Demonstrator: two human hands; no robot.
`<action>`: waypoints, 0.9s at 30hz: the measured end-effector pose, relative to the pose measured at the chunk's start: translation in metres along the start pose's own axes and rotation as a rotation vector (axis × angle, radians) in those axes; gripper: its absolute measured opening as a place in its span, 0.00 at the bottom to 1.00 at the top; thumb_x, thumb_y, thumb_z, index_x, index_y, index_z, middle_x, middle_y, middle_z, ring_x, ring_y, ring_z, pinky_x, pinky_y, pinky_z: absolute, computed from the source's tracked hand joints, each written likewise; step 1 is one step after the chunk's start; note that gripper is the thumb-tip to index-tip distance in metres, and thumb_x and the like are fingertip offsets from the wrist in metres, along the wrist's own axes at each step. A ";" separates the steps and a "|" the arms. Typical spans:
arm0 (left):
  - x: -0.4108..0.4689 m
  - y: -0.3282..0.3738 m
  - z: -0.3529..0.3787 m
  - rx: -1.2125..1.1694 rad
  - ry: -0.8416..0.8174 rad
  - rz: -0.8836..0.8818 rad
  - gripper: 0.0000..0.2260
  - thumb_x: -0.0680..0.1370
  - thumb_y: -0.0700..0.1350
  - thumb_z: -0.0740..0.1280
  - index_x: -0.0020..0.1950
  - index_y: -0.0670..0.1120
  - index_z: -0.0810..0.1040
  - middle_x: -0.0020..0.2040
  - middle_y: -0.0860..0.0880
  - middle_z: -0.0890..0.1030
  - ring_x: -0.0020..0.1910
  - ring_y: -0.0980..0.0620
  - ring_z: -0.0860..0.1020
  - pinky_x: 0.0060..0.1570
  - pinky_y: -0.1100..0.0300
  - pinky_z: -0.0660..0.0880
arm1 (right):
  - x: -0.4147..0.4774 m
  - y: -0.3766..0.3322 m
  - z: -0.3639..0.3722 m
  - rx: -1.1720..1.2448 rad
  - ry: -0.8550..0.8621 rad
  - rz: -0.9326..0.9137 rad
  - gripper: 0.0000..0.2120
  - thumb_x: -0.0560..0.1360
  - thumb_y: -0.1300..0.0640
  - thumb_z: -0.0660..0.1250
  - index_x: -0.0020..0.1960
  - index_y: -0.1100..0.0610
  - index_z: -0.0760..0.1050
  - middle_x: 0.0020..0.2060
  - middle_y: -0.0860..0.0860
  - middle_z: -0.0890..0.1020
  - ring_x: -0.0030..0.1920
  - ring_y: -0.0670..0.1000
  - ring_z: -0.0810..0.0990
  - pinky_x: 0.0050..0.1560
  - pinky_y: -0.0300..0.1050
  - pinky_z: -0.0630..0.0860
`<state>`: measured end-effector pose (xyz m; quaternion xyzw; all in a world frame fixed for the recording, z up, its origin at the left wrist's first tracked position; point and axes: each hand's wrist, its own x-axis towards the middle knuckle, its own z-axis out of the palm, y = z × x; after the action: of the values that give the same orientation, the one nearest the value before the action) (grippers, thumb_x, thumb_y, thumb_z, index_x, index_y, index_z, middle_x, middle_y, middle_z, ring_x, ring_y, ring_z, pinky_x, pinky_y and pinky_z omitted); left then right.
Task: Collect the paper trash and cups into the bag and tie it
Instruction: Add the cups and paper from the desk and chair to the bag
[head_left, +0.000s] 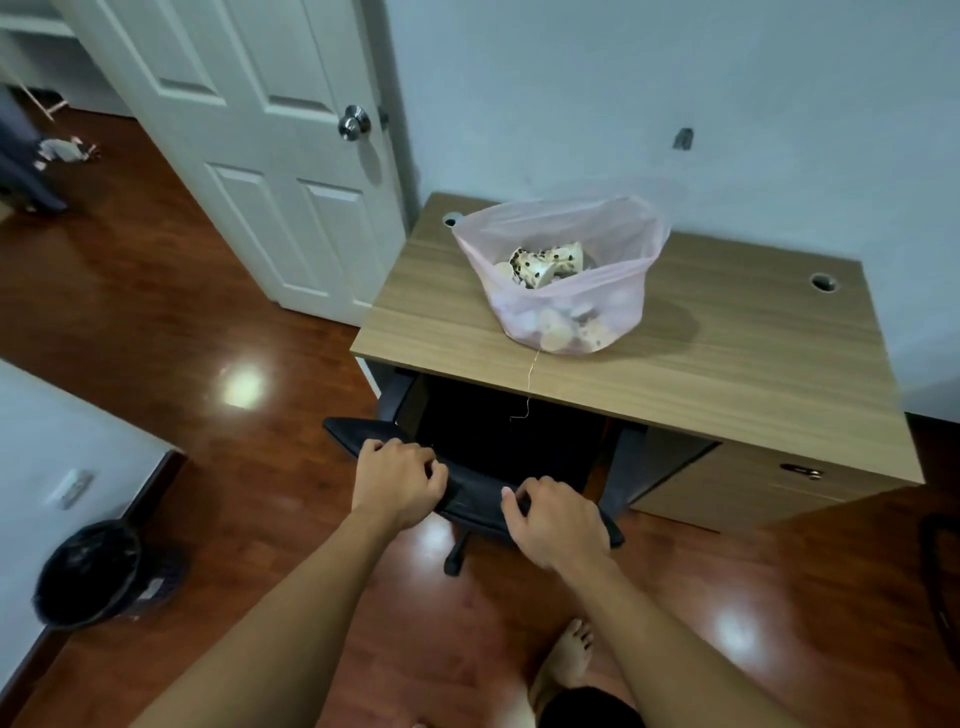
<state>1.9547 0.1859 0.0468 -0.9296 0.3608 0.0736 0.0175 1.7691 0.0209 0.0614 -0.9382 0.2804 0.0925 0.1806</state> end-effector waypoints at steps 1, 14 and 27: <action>0.011 0.006 -0.002 -0.005 -0.008 -0.006 0.22 0.80 0.59 0.52 0.42 0.53 0.83 0.41 0.55 0.84 0.45 0.52 0.78 0.57 0.51 0.68 | 0.010 0.007 -0.006 -0.001 0.009 -0.003 0.28 0.86 0.32 0.49 0.58 0.48 0.82 0.51 0.48 0.83 0.52 0.54 0.83 0.48 0.52 0.80; 0.128 0.065 -0.016 -0.044 -0.110 -0.029 0.26 0.77 0.57 0.49 0.60 0.57 0.84 0.62 0.57 0.85 0.61 0.53 0.78 0.60 0.49 0.61 | 0.121 0.086 -0.061 0.029 -0.004 0.045 0.22 0.83 0.35 0.56 0.55 0.47 0.82 0.53 0.48 0.84 0.56 0.56 0.84 0.50 0.52 0.75; 0.189 0.061 -0.037 -0.254 -0.371 0.056 0.13 0.78 0.60 0.62 0.51 0.54 0.79 0.57 0.54 0.80 0.60 0.47 0.78 0.60 0.46 0.75 | 0.156 0.099 -0.080 0.228 -0.154 0.149 0.20 0.79 0.30 0.60 0.51 0.43 0.81 0.53 0.42 0.85 0.56 0.51 0.84 0.55 0.51 0.79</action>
<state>2.0561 0.0113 0.0562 -0.8845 0.3650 0.2886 -0.0354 1.8484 -0.1646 0.0633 -0.8783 0.3434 0.1449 0.2994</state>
